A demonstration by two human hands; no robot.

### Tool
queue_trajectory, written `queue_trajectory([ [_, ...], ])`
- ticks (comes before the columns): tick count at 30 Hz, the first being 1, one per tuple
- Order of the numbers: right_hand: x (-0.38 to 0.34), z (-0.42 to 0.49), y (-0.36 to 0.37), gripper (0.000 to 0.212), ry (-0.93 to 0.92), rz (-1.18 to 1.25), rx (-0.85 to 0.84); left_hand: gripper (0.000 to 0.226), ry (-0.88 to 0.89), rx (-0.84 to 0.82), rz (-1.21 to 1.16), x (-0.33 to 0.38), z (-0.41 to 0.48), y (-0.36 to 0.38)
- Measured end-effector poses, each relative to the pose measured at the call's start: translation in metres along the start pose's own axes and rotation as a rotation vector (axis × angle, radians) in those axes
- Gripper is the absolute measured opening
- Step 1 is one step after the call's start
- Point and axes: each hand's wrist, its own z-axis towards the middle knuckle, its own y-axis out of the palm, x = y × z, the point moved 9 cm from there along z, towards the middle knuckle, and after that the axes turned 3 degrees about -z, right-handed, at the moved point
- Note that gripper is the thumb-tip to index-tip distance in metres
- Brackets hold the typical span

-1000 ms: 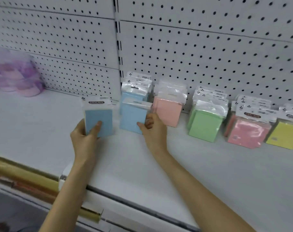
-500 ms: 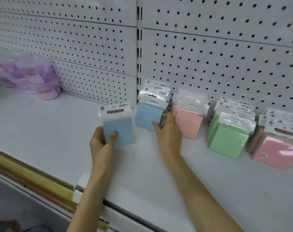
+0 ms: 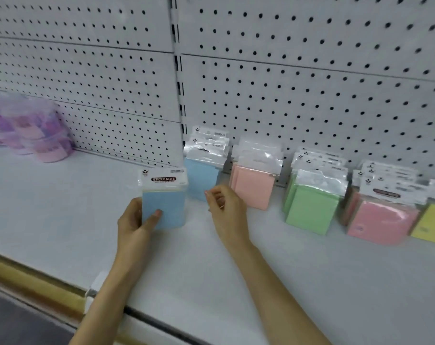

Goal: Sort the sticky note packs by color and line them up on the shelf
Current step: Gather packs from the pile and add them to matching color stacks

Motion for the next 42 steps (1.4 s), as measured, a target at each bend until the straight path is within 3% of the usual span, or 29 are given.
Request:
queue_trajectory([
  [8,0.002,-0.002,0.022,0.010,0.086,0.001,-0.160,0.031,-0.033,-0.231,0.042,-0.006,0.025,0.028],
  [12,-0.004,0.004,0.022,0.014,0.110,-0.055,-0.121,0.043,-0.056,-0.326,0.098,-0.018,0.044,0.028],
  [16,-0.008,0.001,0.018,0.019,0.141,-0.042,0.012,0.038,-0.007,-0.403,0.185,-0.016,0.061,0.034],
  [20,-0.001,-0.006,0.018,0.026,0.204,-0.084,0.162,0.041,0.070,-0.389,0.251,-0.014,0.074,0.039],
  [27,-0.017,-0.005,0.021,0.025,0.184,-0.241,0.282,0.041,0.154,-0.340,0.371,-0.014,0.085,0.034],
  [34,-0.018,-0.019,0.013,0.024,0.190,-0.232,0.453,0.031,0.115,-0.357,0.344,-0.014,0.085,0.041],
  [42,-0.021,-0.021,0.003,0.028,0.192,-0.309,0.501,0.021,0.057,-0.369,0.370,-0.021,0.091,0.045],
])
